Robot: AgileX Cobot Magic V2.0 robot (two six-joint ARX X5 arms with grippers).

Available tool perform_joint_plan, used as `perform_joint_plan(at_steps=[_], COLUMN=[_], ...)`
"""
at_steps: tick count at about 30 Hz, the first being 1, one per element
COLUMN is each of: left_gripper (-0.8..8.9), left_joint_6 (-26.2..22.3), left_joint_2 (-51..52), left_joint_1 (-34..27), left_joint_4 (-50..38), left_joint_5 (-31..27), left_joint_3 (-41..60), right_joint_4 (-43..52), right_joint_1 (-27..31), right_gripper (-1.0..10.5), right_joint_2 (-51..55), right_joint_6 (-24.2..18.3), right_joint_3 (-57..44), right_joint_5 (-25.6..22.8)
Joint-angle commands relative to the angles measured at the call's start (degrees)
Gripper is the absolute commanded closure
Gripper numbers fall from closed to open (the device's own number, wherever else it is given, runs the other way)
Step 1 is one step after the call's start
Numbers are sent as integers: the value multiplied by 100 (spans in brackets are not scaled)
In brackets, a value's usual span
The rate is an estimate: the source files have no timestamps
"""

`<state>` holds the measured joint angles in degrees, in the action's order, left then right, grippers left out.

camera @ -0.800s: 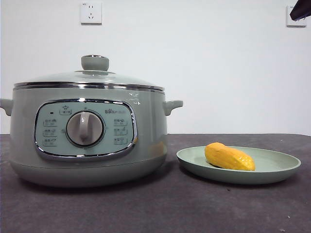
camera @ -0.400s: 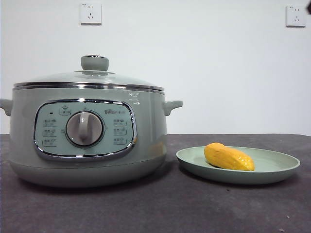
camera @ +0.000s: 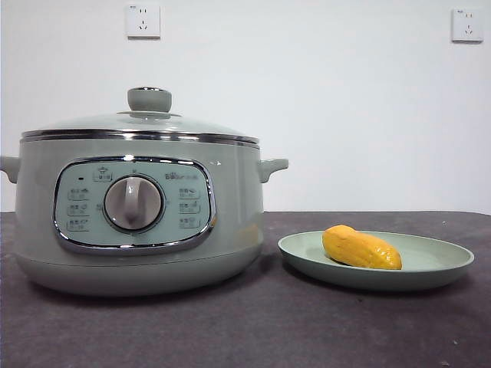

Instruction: Take the corn out from the steamer,put the corn on the plate,close the lid

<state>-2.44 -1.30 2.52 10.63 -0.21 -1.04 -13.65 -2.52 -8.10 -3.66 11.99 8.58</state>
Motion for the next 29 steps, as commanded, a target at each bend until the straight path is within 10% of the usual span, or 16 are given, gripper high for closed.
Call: perform_joint_plan(at_steps=[1, 29], left_gripper=[816, 816], left_joint_6=[-55, -55], left_joint_2=[22, 22], left_joint_1=[-24, -24], left_joint_4=[7, 4], left_joint_5=[31, 31], left_joint_3=[79, 79], right_joint_4=[227, 317], right_joint_1=[94, 96], right_gripper=[945, 945], right_joint_2=[208, 708], right_joint_6=[125, 466], right_joint_3=[-411, -1141], right_joint_5=[7, 2])
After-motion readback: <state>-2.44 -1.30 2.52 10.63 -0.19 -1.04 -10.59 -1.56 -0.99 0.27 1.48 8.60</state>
